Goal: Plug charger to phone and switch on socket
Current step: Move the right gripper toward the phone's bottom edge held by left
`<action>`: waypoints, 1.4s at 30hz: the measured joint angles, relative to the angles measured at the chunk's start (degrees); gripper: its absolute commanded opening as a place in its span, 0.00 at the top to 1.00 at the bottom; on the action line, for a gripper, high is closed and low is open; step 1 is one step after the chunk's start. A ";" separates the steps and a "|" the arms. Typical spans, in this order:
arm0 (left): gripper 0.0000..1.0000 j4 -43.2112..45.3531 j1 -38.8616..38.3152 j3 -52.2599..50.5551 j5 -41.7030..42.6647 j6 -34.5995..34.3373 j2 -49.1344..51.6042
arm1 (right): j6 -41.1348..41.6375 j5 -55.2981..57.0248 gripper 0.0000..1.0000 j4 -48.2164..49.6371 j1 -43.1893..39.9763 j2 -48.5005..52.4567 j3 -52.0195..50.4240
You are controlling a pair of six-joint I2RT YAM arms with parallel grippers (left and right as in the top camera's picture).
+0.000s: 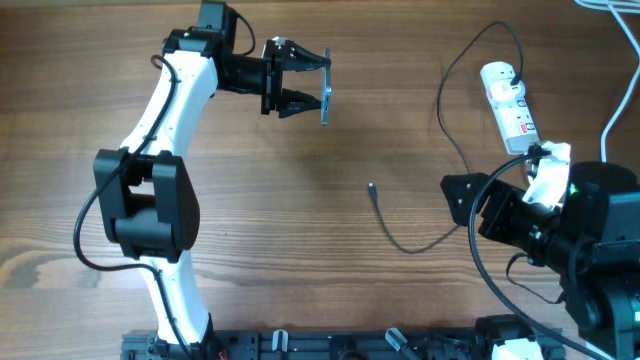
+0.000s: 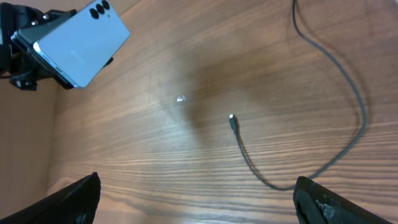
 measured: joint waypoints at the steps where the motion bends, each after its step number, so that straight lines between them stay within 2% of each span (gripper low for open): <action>1: 0.40 0.46 0.00 0.00 -0.15 -0.66 0.00 | -0.28 0.22 0.01 0.11 0.00 0.00 0.13; 8: 0.40 2.14 0.07 0.00 -0.90 -3.63 0.00 | -3.32 1.55 0.00 0.22 0.61 1.81 2.27; 12: 0.40 2.16 0.07 0.00 -0.90 -4.13 0.00 | -3.91 4.11 0.01 -1.16 5.35 7.45 8.15; 19: 0.40 2.16 0.07 0.00 -0.87 -4.37 0.00 | -1.95 17.00 0.01 -8.11 21.88 23.54 23.96; 20: 0.40 2.14 0.07 0.00 -0.90 -4.42 0.00 | -1.03 19.85 0.00 -10.12 25.99 28.98 28.65; 29: 0.40 2.16 0.07 0.00 -0.92 -4.55 0.00 | 2.60 29.33 0.00 -11.41 36.11 47.84 43.93; 35: 0.40 2.16 0.07 0.00 -0.92 -4.55 0.00 | 4.68 33.97 0.00 -6.16 40.30 48.94 46.84; 40: 0.40 2.16 0.07 0.00 -0.92 -4.57 0.00 | 9.35 33.92 0.00 -2.60 40.61 48.94 46.99; 42: 0.40 2.14 0.07 0.00 -0.92 -4.55 0.00 | 9.92 34.05 0.05 -0.63 40.61 48.96 46.99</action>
